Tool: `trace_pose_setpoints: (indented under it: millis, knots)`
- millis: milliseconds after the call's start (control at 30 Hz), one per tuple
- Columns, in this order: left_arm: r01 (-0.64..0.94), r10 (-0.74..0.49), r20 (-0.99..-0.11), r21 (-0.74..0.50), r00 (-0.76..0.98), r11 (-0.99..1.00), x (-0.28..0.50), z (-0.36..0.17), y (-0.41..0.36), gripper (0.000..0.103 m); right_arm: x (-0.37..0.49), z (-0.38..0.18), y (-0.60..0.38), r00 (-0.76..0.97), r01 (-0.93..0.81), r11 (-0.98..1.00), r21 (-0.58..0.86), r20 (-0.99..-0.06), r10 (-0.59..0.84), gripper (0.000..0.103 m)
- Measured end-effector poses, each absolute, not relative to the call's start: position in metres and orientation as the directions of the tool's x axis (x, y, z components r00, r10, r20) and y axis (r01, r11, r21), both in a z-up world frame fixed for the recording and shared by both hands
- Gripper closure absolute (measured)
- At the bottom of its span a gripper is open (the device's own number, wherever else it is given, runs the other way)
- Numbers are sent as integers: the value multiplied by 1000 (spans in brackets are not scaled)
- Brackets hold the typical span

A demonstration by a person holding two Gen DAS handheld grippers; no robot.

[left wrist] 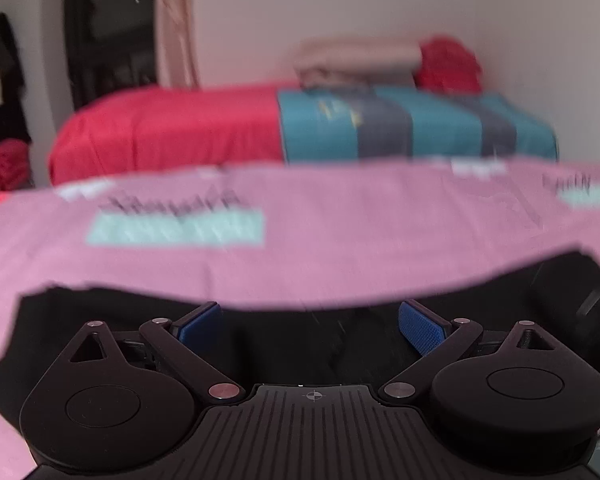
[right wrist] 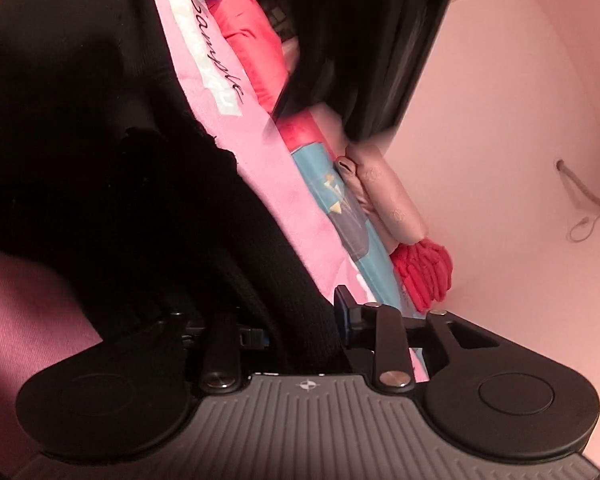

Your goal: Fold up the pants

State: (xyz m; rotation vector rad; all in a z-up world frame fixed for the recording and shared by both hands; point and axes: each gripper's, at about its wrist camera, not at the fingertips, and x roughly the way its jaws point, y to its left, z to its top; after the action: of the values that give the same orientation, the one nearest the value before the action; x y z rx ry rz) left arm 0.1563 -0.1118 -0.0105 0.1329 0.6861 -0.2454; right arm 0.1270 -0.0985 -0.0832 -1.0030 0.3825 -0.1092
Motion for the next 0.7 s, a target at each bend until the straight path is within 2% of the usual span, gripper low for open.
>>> trace_pose_setpoints:
  millis: [33, 67, 100, 233, 333, 400, 500, 567, 667, 700]
  knots:
    - [268, -166, -664, 54, 729, 962, 159, -25, -116, 0, 124, -81, -100, 933, -64, 536, -842, -240, -266, 44]
    - [256, -171, -652, 36, 738, 966, 157, -34, -112, 0, 122, -78, -103, 939, -40, 533, -845, -214, -270, 35]
    - [239, -173, -645, 14, 744, 971, 156, -36, -107, 0, 120, -76, -109, 940, -32, 532, -846, -207, -272, 22]
    - [250, -209, -654, -32, 727, 968, 159, -35, -97, 0, 104, -70, -140, 945, -14, 555, -832, -192, -263, 16]
    - [263, -229, -654, -48, 721, 964, 159, -32, -95, 0, 90, -64, -168, 936, 40, 554, -832, -163, -312, 12]
    - [270, -235, -652, -48, 721, 962, 159, -31, -97, 0, 79, -61, -188, 925, 58, 590, -805, -179, -335, 9]
    - [264, -225, -650, -39, 725, 964, 157, -31, -99, 0, 88, -58, -196, 879, 147, 607, -781, -179, -443, 9]
    - [263, -223, -651, -37, 726, 964, 157, -30, -99, 0, 90, -62, -187, 884, 123, 610, -783, -193, -426, 12]
    - [263, -221, -651, -34, 727, 964, 157, -30, -100, 0, 86, -77, -173, 918, 95, 473, -876, -107, -383, 12]
    - [262, -219, -651, -32, 727, 964, 157, -30, -100, 0, 83, -82, -186, 917, 109, 458, -882, -89, -390, 8]
